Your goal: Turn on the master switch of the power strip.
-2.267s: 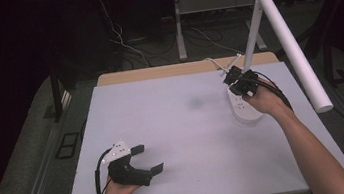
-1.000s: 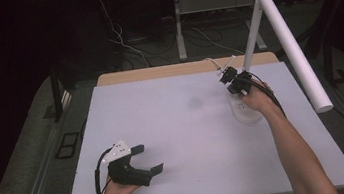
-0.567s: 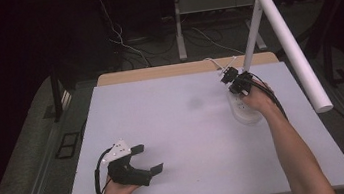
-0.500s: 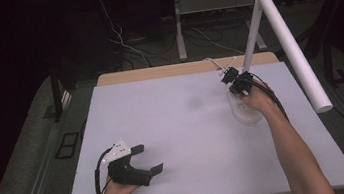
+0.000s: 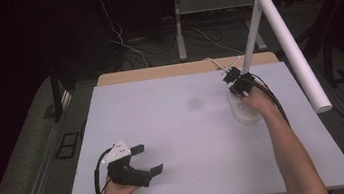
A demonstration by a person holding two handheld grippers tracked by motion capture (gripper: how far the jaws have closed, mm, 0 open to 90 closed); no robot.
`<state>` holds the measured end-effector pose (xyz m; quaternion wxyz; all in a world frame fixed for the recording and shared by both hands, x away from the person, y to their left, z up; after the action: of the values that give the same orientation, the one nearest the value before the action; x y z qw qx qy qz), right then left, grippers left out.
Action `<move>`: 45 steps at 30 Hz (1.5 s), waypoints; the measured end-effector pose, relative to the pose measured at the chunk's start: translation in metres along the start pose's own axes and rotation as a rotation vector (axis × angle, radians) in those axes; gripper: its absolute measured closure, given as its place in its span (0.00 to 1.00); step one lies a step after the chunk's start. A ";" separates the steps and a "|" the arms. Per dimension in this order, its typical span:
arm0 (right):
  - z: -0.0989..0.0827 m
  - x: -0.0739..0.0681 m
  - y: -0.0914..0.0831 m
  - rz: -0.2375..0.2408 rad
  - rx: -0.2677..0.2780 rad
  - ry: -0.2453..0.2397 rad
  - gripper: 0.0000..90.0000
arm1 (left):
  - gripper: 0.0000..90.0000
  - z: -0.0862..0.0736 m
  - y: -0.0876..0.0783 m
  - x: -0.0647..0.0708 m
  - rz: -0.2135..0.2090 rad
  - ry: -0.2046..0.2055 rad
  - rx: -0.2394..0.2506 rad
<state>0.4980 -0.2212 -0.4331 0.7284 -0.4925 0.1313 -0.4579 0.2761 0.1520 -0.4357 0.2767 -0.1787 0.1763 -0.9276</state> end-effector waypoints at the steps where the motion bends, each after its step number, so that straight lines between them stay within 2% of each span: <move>1: 0.000 0.000 0.000 0.000 0.000 0.011 1.00 | 0.00 0.000 0.000 0.000 -0.003 0.000 0.000; 10: 0.000 -0.002 0.002 -0.012 -0.006 0.037 1.00 | 0.00 0.000 0.001 0.002 -0.005 0.002 0.000; 12: -0.001 -0.001 0.001 0.005 -0.003 0.057 1.00 | 0.00 0.000 0.001 0.002 -0.004 0.003 -0.002; 19: -0.001 -0.002 0.000 -0.002 0.004 0.034 1.00 | 0.00 -0.001 0.002 0.001 -0.004 -0.005 -0.006; 25: -0.001 0.004 -0.003 0.001 0.008 0.040 1.00 | 0.00 -0.001 0.002 0.000 -0.001 -0.005 -0.007; 32: -0.001 0.004 -0.006 -0.008 0.017 0.044 1.00 | 0.00 -0.002 0.003 -0.001 -0.001 -0.010 -0.012; 38: 0.002 0.002 -0.019 0.001 0.061 0.043 1.00 | 0.00 -0.002 0.004 -0.001 0.000 -0.014 -0.011; 45: 0.001 0.003 -0.033 0.010 0.074 0.057 1.00 | 0.00 -0.002 0.004 0.001 -0.003 -0.011 -0.012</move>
<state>0.4828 -0.2262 -0.4044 0.7443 -0.4515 0.1373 -0.4726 0.2764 0.1490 -0.4384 0.2752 -0.1857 0.1800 -0.9260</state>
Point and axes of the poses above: each handheld gripper's, and its own axes: y roughly forward along the jaws, z roughly out of its top, x roughly to its right, the point moved 3 cm from there along y, roughly forward along the jaws, and after that the axes turned 1 degree about -y, right-handed, at the moved point
